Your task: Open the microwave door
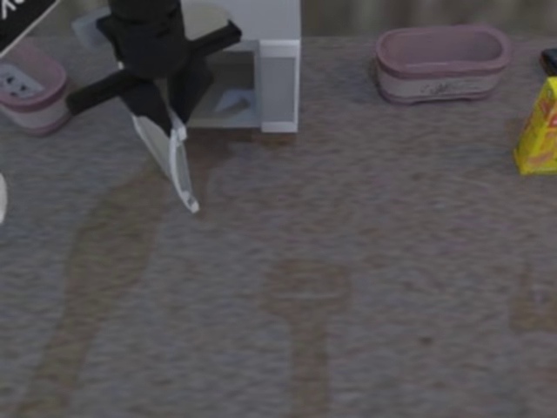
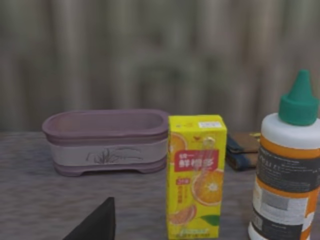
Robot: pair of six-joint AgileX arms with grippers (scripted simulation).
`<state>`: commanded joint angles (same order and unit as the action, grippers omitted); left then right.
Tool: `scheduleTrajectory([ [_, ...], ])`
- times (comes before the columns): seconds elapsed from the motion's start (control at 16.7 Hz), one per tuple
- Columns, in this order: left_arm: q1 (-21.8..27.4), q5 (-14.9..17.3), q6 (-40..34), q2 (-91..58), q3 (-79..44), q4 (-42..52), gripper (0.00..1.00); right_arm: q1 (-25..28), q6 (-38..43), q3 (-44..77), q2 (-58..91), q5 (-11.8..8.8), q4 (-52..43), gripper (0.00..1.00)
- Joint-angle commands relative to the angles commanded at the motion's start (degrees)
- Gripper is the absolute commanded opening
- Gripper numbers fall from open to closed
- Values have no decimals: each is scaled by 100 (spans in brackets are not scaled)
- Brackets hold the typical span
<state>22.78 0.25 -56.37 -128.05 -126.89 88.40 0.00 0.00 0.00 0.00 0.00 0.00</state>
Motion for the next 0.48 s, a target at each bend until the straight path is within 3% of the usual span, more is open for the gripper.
scheduleTrajectory([
  [0.48, -194, -10, 222, 409, 724, -271, 0, 0, 0, 0, 0, 0, 0, 100],
])
